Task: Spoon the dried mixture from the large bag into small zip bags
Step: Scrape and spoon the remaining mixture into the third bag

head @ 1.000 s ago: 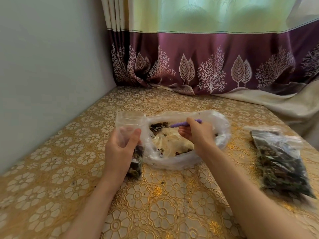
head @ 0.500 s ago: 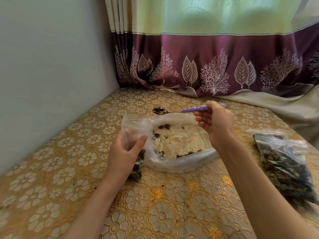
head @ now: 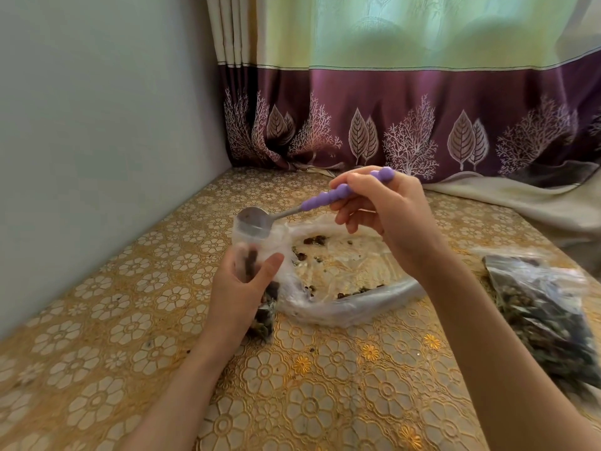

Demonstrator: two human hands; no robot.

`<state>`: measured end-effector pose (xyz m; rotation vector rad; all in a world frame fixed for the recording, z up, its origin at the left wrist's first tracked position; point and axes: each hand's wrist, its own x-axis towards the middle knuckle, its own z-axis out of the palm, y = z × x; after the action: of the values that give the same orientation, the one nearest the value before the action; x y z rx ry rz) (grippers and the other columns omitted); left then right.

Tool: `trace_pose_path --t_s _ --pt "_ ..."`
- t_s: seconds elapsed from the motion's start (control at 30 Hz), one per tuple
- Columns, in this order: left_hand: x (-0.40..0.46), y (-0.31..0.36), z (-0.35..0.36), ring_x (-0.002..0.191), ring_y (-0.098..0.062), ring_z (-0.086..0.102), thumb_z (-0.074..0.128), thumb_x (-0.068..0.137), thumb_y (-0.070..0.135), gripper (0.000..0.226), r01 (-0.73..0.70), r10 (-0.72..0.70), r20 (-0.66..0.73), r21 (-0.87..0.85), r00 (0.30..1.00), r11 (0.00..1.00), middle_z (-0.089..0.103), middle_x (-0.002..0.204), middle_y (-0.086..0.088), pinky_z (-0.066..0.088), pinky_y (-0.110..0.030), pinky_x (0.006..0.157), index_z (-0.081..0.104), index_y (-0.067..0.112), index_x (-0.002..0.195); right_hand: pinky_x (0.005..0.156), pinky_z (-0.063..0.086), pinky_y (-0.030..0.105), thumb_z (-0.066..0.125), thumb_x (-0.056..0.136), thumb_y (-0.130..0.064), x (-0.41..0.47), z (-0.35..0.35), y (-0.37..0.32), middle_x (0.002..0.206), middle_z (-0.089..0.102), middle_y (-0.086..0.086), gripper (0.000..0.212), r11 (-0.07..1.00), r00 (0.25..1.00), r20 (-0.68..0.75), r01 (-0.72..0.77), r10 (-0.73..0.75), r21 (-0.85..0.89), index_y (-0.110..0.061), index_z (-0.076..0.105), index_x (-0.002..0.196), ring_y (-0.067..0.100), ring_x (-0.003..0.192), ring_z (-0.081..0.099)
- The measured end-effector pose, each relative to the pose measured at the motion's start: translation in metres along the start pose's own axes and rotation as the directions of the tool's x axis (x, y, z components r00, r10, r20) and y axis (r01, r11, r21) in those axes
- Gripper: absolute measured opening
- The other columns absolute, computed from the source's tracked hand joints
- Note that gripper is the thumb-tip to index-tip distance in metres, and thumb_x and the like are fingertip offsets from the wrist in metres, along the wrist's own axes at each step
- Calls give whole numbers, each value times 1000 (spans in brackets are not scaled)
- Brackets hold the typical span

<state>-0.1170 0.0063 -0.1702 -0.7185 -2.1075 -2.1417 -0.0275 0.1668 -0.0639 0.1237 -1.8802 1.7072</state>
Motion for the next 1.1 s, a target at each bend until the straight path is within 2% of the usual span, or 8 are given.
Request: trace_pose_path --t_s 0.07,0.13,0.3,0.43,0.6,0.9,0.97,1.1 --pt "1 -1 -1 86 -28 63 63 63 63 46 15 -15 -11 55 1000 998 65 94 -15 50 -18 66 55 33 98 49 46 22 43 92 1 0 -3 0 72 71 13 21 1000 1000 -10 9 -9 5 2 63 84 16 57 57" --pt "0 0 -2 86 -21 66 61 62 66 49 26 -26 0 54 1000 998 67 92 -10 48 -20 70 53 35 99 50 46 24 44 93 0 0 -6 1 75 68 17 21 999 998 -57 -1 3 33 0 63 85 17 58 56" --pt "-1 1 0 83 -13 67 62 62 62 54 39 -39 11 23 999 999 69 91 -4 53 -29 79 55 27 104 48 45 19 47 95 -12 4 -16 15 60 69 2 24 991 942 -321 -72 103 109 -3 60 77 12 54 54" --pt "-1 1 0 81 -14 67 62 63 62 53 40 -40 7 20 999 999 69 89 -4 53 -23 71 56 27 103 44 44 19 48 96 -14 3 -29 36 54 67 1 33 990 855 -513 -127 77 -63 -7 59 65 11 48 54" --pt "-1 2 0 74 -5 67 63 62 60 51 42 -42 -5 -3 999 999 71 83 3 49 -12 62 57 27 101 55 51 26 50 95 -18 4 -31 64 67 71 6 31 928 850 -526 -223 34 -299 0 64 76 11 50 59" --pt "-2 2 1 81 -18 67 61 62 63 54 47 -47 -2 44 999 998 70 88 -6 55 -34 78 58 26 102 73 56 48 49 96 -22 6 -19 81 65 70 10 39 860 874 -482 -296 68 -415 -13 67 62 25 60 66" --pt "-3 3 2 83 -26 65 60 63 63 54 42 -42 8 53 999 998 67 91 -17 54 -40 81 58 25 101 73 55 48 49 97 -23 6 -12 83 64 69 11 39 860 876 -477 -294 68 -417 -12 68 65 26 60 66" --pt "-4 5 3 80 -18 67 61 62 63 58 46 -46 12 47 999 998 69 87 -9 54 -39 82 58 22 104 65 57 37 47 98 -20 4 1 86 62 67 7 36 871 896 -432 -290 101 -397 -9 72 75 15 51 61"
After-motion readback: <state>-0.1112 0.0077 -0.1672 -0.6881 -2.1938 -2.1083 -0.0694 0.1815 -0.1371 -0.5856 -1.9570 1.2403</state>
